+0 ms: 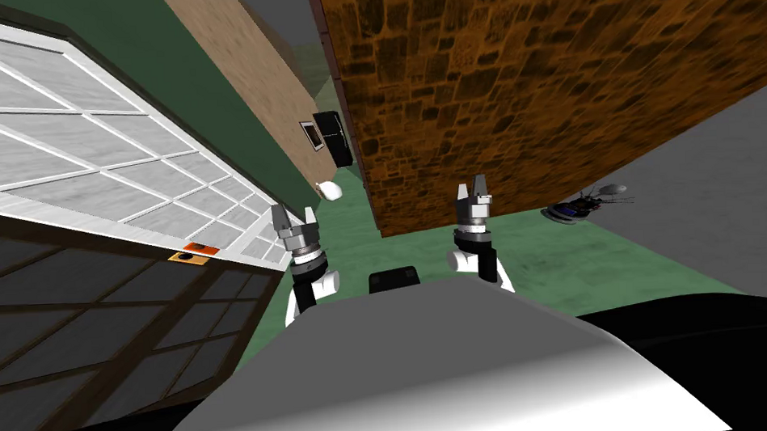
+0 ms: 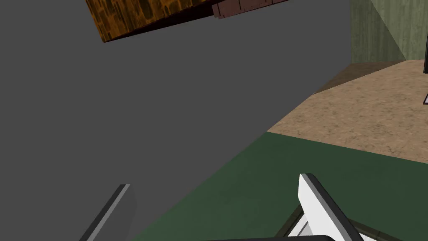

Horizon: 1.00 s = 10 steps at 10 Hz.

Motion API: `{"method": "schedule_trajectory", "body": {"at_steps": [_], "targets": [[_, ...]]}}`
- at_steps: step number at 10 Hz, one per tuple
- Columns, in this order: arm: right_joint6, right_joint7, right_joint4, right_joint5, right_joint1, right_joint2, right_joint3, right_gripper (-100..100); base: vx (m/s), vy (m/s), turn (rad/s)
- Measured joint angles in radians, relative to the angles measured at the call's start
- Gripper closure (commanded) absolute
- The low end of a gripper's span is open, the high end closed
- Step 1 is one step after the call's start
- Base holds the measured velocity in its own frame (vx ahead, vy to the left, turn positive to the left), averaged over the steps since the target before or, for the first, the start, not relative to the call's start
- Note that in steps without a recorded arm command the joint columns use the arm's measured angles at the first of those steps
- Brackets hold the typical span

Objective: Push the door open

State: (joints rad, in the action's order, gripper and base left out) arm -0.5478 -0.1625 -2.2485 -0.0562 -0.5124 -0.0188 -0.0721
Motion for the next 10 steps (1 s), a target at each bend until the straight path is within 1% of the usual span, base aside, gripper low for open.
{"method": "schedule_trajectory", "body": {"at_steps": [1, 3, 4, 5, 6, 7, 10], "targets": [[0.008, -0.007, 0.011, 0.004, 0.003, -0.009, -0.003, -100, 0.119, 0.171, 0.210], [0.041, -0.031, 0.023, 0.016, 0.008, -0.021, 0.000, -100, 0.107, 0.165, 0.201], [0.052, -0.044, 0.040, 0.022, 0.014, -0.028, -0.001, -100, 0.142, 0.166, 0.235], [0.065, -0.058, 0.052, 0.029, 0.017, -0.033, 0.001, -100, 0.150, 0.133, 0.146], [0.082, -0.073, 0.054, 0.037, 0.019, -0.034, 0.006, -100, 0.129, 0.145, 0.166], [0.101, -0.084, 0.064, 0.041, 0.027, -0.042, 0.002, -100, 0.127, 0.177, 0.220], [0.146, -0.127, 0.107, 0.064, 0.045, -0.053, 0.004, -100, 0.162, 0.134, 0.219]]}}
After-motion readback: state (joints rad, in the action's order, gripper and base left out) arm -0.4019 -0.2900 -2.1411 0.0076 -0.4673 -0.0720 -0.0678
